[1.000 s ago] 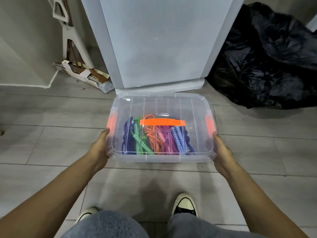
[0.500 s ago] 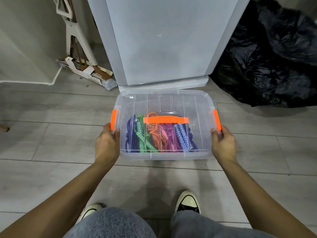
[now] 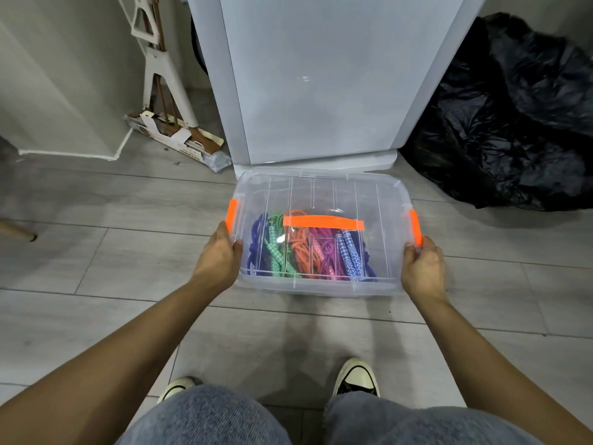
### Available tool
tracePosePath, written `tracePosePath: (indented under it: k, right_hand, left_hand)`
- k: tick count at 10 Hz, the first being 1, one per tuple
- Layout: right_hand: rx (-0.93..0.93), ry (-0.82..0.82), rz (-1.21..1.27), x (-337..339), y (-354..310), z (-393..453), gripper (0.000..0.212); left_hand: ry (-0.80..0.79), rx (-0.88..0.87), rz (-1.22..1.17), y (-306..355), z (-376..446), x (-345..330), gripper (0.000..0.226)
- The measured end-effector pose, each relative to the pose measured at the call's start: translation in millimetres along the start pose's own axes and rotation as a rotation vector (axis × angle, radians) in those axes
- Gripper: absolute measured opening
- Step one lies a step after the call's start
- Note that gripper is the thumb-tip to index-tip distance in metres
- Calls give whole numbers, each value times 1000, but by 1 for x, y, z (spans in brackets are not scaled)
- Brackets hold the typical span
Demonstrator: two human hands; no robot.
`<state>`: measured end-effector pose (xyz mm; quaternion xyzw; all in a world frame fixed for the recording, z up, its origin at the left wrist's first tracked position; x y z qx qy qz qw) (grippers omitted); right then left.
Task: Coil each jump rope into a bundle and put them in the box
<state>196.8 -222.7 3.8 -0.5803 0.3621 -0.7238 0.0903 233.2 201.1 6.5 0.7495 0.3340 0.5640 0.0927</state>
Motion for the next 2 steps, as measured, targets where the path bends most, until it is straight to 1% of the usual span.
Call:
tracePosePath:
  k: [1,2]
  right_hand:
    - [10,-48,-149,5,-10,4,43]
    - [74,-70,-287,13,-31,0,53]
  left_hand:
    - [1,26,142,5,1,4,58]
    - [55,-14,302,19,-10,16,62]
Point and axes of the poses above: each hand's wrist, its own z-axis towards the middle knuckle, its own x-axis out of the back of the hand, y = z × x, the point moved 9 cm from there along z, towards the middle knuckle, and after that the axes turned 10 degrees about x, right-handed, at the moved point
